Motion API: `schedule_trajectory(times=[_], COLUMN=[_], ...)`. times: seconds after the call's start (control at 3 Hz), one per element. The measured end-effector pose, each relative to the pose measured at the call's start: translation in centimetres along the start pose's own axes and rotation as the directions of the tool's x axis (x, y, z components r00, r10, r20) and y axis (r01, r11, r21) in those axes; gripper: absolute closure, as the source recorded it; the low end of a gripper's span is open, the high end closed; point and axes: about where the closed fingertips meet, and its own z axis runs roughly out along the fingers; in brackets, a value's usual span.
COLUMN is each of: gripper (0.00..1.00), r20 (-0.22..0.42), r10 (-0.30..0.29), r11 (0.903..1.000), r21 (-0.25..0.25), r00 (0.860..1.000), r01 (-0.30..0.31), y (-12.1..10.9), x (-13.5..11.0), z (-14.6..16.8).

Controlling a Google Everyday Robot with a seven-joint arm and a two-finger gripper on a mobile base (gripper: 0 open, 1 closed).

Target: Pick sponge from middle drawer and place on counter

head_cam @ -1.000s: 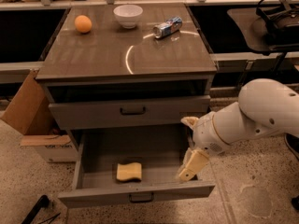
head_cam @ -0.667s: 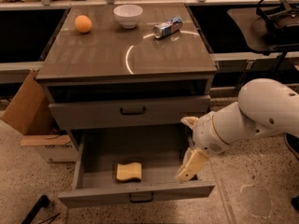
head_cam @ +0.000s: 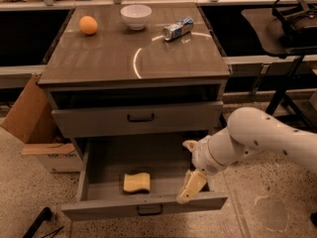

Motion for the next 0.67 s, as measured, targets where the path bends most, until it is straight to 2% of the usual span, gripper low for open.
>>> schedule_trajectory(times=[0.33,0.67], gripper=[0.00,0.00], r20=[0.011,0.067], r10=[0.008,0.047], r11=[0.9999,0.9989], r21=[-0.015,-0.014], r00=[1.000,0.997], r01=[-0.007,-0.046], y=[-0.5,-1.9], x=[1.3,2.7], z=[3.0,7.2])
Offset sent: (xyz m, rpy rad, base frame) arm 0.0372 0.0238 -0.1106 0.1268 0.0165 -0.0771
